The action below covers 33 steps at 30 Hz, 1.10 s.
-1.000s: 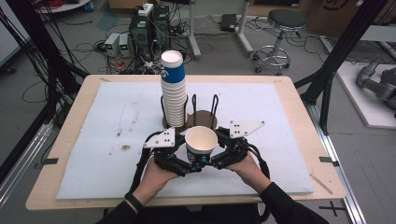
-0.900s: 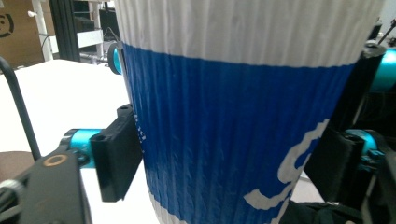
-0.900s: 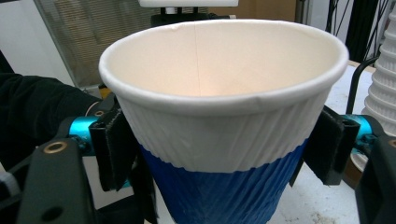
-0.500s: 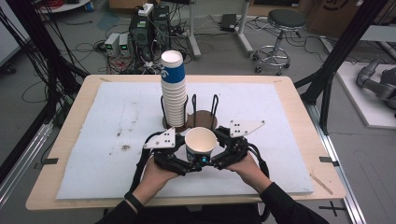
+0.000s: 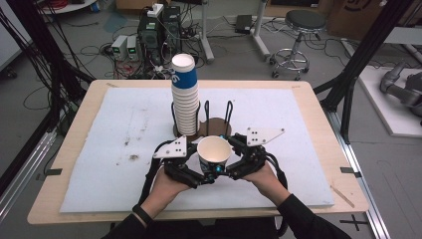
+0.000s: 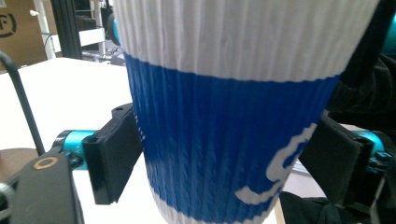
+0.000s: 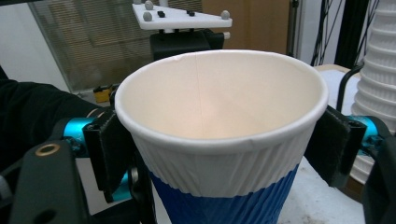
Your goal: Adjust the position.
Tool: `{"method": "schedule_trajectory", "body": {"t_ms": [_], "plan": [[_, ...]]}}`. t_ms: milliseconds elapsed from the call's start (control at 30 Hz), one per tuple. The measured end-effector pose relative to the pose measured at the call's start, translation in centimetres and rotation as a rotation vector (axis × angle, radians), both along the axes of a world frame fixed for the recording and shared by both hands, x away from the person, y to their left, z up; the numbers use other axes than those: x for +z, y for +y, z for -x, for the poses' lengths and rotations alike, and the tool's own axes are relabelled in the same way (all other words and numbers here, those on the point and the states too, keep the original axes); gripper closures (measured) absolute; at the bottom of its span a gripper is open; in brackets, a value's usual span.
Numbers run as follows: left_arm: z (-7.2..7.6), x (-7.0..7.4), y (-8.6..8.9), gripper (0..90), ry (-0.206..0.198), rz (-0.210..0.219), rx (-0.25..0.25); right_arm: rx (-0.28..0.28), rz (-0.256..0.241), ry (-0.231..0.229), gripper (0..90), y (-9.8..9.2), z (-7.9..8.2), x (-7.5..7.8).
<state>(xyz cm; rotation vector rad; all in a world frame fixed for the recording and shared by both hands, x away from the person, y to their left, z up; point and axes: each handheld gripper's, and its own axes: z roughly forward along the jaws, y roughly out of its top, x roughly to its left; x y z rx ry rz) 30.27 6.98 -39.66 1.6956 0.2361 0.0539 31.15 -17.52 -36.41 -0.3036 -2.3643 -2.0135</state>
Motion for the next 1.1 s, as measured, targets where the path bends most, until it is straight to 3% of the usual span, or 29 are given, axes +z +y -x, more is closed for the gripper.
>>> {"method": "schedule_trajectory", "body": {"t_ms": [267, 433, 667, 900, 1100], "plan": [[-0.2, 0.6, 1.5, 15.4, -0.024, -0.036, 0.053, -0.057, 0.005, -0.009, 20.2, -1.2, -0.6, 0.1], [-0.3, 1.0, 2.6, 15.4, -0.026, -0.035, 0.085, -0.096, 0.007, -0.01, 20.3, -2.4, -1.1, 0.0], [-0.2, 1.4, 5.0, 15.4, -0.067, -0.073, 0.145, -0.159, 0.011, -0.013, 20.2, -4.1, -1.5, -0.1], [-0.2, 1.5, 7.5, 15.4, -0.078, -0.044, 0.217, -0.205, 0.006, -0.006, 20.2, -5.2, -1.9, 0.0], [-0.3, 1.4, 7.8, 15.4, -0.081, -0.043, 0.23, -0.203, 0.013, -0.017, 20.2, -5.2, -1.7, 0.0]]}}
